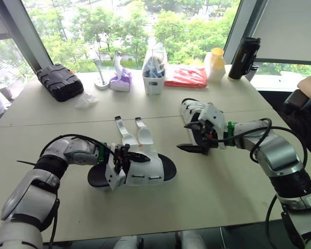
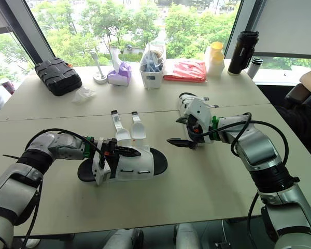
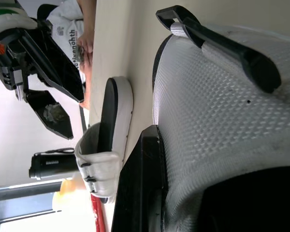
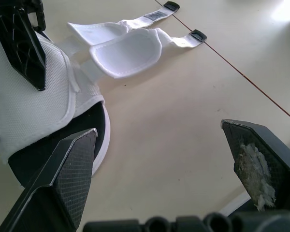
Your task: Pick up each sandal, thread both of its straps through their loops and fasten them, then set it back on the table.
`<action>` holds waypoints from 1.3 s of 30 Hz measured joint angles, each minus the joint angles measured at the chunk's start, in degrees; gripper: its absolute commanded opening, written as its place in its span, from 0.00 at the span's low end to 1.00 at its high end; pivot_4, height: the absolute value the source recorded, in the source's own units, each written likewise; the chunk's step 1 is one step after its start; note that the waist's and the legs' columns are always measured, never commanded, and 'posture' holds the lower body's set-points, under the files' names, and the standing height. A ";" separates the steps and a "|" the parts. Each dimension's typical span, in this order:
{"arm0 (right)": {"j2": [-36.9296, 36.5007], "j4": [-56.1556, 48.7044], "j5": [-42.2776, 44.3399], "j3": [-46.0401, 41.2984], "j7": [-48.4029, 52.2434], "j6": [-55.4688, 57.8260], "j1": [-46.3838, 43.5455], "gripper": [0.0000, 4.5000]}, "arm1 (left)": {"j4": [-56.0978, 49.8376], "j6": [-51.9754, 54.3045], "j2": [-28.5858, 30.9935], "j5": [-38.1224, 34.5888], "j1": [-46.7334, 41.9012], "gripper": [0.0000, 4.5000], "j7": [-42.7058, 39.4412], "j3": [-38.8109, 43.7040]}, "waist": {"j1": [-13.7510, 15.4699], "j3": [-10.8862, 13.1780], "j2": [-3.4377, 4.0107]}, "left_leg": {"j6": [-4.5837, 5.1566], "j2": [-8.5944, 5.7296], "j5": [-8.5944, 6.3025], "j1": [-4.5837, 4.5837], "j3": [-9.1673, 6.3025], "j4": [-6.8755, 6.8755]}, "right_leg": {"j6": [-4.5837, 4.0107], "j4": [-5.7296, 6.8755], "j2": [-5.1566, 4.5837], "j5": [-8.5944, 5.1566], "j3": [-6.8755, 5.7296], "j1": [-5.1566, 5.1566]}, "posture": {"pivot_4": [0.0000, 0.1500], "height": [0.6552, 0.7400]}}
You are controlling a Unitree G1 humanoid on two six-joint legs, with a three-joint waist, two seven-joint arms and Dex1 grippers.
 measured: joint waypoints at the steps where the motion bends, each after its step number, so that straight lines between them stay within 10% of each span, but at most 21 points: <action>1: 0.00 0.00 0.00 0.00 -0.01 0.00 0.00 1.00 | -0.23 0.27 0.10 1.25 -0.09 0.01 1.33 -0.01 | -0.01 0.00 0.00 | 0.00 0.00 0.00 0.01 0.00 0.00 | 0.01 0.00 0.00 0.00 0.00 0.00 | 1.00 1.00; 11: 0.78 0.00 -0.16 0.55 -0.51 0.00 -0.01 1.00 | 0.37 1.30 1.21 14.12 -5.09 0.01 15.34 -4.78 | -0.02 0.00 0.00 | -0.02 0.00 0.02 0.00 0.00 0.00 | 0.04 0.02 0.00 0.03 0.00 0.00 | 1.00 1.00; 21: 0.83 -0.01 -0.19 0.83 -0.48 0.02 0.00 1.00 | 3.88 -1.08 2.67 10.88 -6.43 0.99 16.56 -7.41 | -0.30 -0.01 0.00 | -0.01 0.01 0.02 -0.01 0.01 -0.01 | 0.04 0.01 0.02 0.03 0.01 -0.04 | 1.00 1.00; 32: 1.49 0.06 -1.36 3.13 0.71 -1.79 0.48 1.00 | 6.42 -9.88 16.39 -1.52 -3.18 0.99 9.81 -9.74 | -0.48 0.00 0.01 | -0.01 0.06 0.01 -0.02 0.03 -0.02 | 0.04 0.00 0.05 0.02 0.04 -0.09 | 1.00 1.00; 39: 2.32 1.20 -6.09 7.11 2.25 -11.04 1.20 1.00 | 15.74 -6.01 20.46 -24.13 -0.66 0.99 -1.64 -14.50 | -0.25 -0.01 0.01 | 0.02 0.03 0.00 -0.02 0.02 0.01 | 0.05 0.01 0.02 0.02 0.04 -0.05 | 1.00 1.00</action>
